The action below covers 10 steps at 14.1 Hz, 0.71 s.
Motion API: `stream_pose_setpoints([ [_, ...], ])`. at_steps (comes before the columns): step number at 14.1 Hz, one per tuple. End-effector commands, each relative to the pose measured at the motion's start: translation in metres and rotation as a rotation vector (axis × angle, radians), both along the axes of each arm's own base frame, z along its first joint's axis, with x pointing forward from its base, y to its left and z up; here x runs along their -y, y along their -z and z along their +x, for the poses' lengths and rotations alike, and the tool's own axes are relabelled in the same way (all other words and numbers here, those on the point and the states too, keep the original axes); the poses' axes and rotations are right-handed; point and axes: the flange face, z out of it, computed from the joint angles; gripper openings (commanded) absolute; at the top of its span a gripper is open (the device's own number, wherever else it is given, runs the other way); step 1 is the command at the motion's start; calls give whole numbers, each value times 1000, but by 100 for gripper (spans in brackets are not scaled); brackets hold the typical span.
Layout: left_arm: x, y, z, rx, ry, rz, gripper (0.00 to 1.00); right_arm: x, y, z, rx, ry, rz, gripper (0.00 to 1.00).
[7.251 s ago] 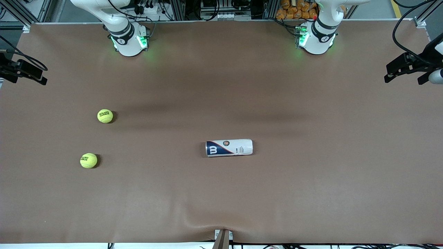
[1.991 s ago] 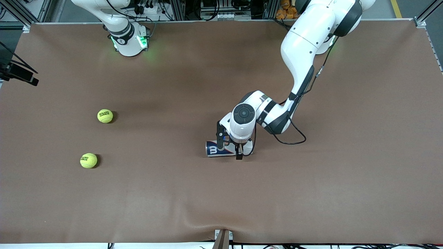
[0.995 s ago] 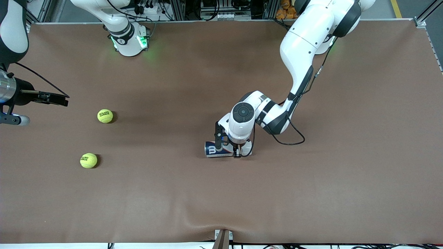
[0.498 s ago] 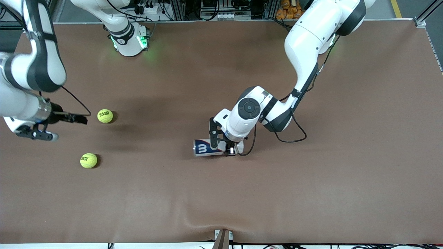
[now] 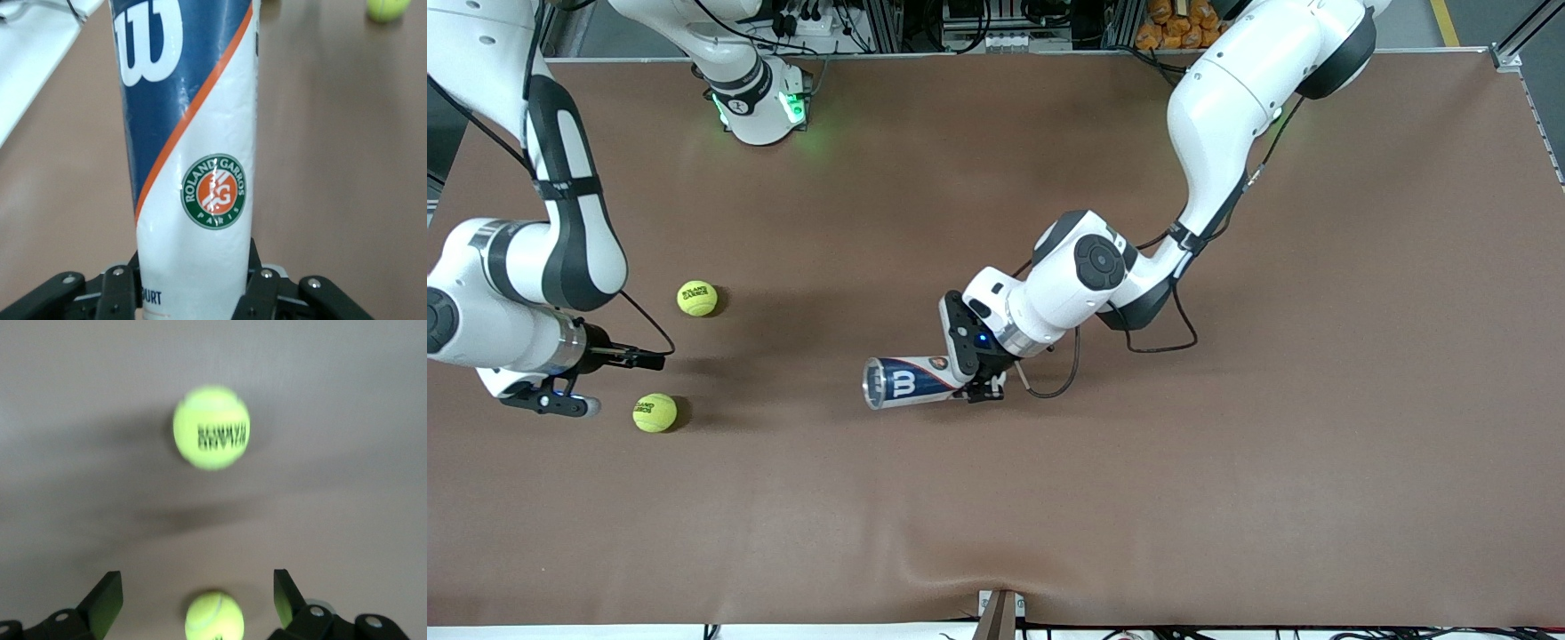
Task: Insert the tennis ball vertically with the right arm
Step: 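Lift the can with the left gripper while the right gripper reaches a ball, then grasp one ball with the right gripper while the left gripper tilts the can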
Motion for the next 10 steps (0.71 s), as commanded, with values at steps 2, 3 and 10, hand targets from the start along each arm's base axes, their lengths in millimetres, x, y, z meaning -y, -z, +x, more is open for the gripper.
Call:
stream_pose_setpoints([
  [2,-3,-12,1,-15,-41,-120,56,20,31,-34,-160,11,44,100],
  [3,-4,-13,3,-7,-39,-133,55,17,45,-42,-170,5,69,100],
  [10,-22,8,19,35,-1,-293,54,-20,118,-94,-164,-5,115,100],
])
